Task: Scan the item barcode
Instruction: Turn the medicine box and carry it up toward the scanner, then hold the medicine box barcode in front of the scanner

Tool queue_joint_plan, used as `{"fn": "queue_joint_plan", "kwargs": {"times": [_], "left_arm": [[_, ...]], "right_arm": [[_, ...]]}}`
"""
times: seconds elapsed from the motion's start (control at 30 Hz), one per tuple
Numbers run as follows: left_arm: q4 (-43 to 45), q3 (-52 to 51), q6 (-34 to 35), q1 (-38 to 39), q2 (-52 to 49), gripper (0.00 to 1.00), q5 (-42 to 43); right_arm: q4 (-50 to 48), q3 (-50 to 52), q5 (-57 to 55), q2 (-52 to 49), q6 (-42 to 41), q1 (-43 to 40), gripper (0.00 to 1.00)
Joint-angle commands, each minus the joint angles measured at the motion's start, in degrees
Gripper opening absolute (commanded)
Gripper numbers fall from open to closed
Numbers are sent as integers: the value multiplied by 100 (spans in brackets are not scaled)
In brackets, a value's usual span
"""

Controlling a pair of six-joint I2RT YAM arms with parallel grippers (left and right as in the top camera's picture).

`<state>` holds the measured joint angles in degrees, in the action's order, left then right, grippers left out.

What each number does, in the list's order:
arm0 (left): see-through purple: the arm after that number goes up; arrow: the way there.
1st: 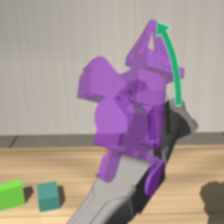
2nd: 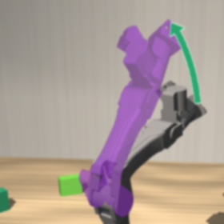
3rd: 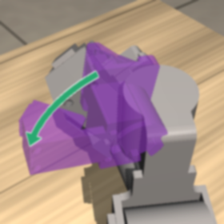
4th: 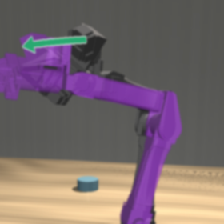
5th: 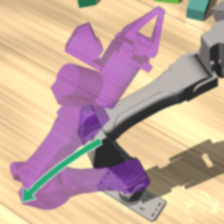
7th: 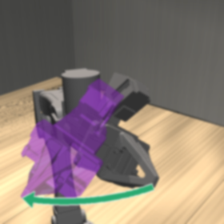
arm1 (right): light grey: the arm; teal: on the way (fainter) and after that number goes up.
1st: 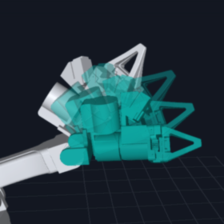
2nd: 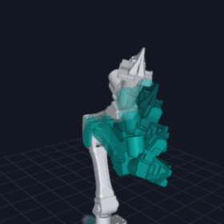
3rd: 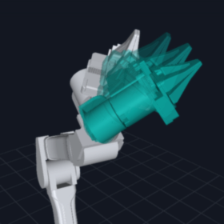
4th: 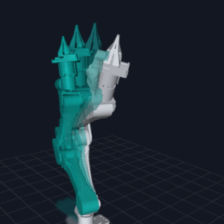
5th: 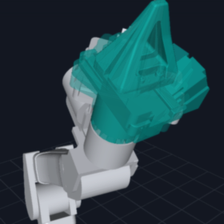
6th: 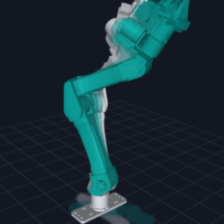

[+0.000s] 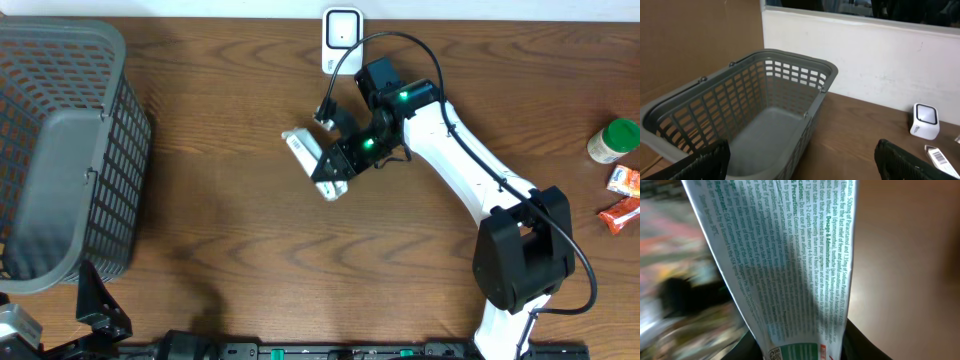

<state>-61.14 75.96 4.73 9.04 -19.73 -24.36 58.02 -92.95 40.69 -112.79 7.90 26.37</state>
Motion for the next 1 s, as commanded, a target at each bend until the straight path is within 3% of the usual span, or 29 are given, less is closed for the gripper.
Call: {"fn": "queue_joint_plan", "kwargs": {"times": [0.0, 0.17, 0.3, 0.53, 0.73, 0.97], "left_arm": [[4, 4, 48, -24, -4, 92, -35], [4, 4, 48, -24, -4, 92, -35], [4, 4, 46, -24, -4, 93, -35], [7, 4, 48, -24, -4, 93, -35], [4, 4, 48, -24, -4, 93, -35], [7, 4, 48, -24, -4, 93, -35]], "right_arm": [[-472, -109, -1751, 103, -229, -57, 27], [-1379, -109, -3646, 94, -225, -57, 27], [-2149, -109, -4784, -42, 33, -57, 12], [-3272, -125, -5678, -334, 540, -280, 21], [-4138, -424, -6717, -734, 1279, -433, 22], [-4745, -1768, -7805, -1945, 2601, -382, 22]]}}
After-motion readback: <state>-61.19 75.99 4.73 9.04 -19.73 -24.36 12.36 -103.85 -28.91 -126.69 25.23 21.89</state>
